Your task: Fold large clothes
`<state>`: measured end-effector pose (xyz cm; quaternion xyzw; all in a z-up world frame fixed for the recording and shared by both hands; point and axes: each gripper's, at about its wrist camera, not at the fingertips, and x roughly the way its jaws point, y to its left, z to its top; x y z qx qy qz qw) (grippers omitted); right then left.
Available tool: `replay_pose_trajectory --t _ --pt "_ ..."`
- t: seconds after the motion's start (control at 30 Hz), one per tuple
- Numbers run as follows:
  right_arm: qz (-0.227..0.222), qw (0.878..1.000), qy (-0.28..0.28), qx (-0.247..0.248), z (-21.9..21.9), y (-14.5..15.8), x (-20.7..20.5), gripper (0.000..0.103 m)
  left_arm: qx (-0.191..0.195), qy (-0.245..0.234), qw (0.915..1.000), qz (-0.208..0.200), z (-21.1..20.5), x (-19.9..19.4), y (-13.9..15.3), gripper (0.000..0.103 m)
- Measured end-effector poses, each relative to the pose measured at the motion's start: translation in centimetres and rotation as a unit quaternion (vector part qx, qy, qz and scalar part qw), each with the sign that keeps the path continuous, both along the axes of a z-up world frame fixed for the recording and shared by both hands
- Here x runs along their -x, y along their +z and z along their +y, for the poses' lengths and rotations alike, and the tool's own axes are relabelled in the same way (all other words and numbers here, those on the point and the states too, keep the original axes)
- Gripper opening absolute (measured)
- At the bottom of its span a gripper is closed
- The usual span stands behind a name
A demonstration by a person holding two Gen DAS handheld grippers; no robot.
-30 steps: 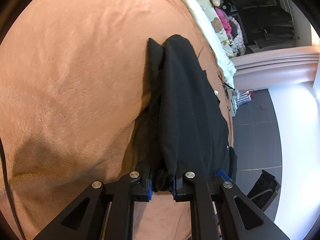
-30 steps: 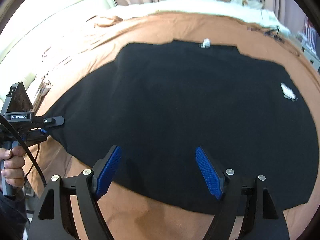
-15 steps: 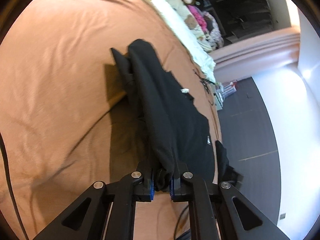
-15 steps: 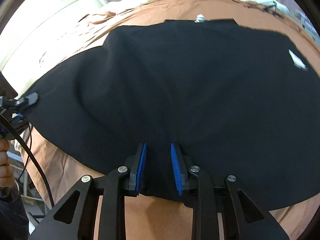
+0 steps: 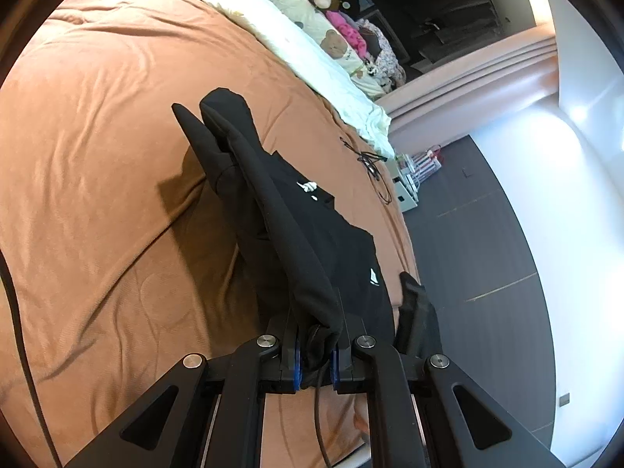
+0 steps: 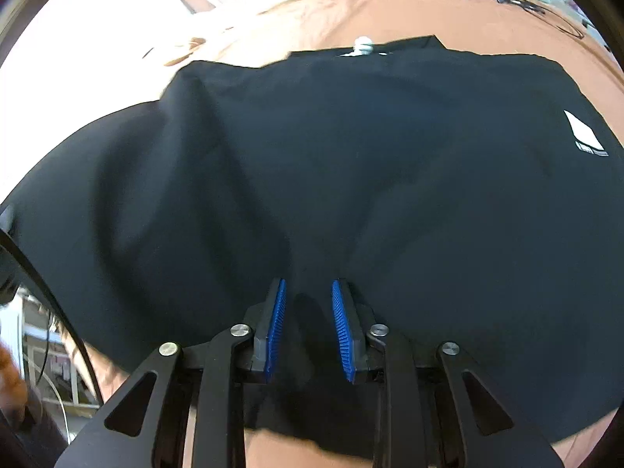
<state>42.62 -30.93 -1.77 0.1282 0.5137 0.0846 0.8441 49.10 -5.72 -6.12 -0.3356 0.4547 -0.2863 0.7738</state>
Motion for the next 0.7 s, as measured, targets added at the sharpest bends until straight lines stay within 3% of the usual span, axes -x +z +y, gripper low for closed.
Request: replay_pose_trajectory --t 0.37,0.7 --pt "0.013 0.998 -0.026 0.051 0.2 -0.7 -10.1 0.007 0.016 0.041 0.998 0.044 3.0 -0.4 -3.3 0.01" --pt "0.012 0.996 -0.028 0.084 1.4 -1.8 -15.4 0.006 0.036 0.066 0.9927 0.094 5.4 -0.1 -7.7 0.01"
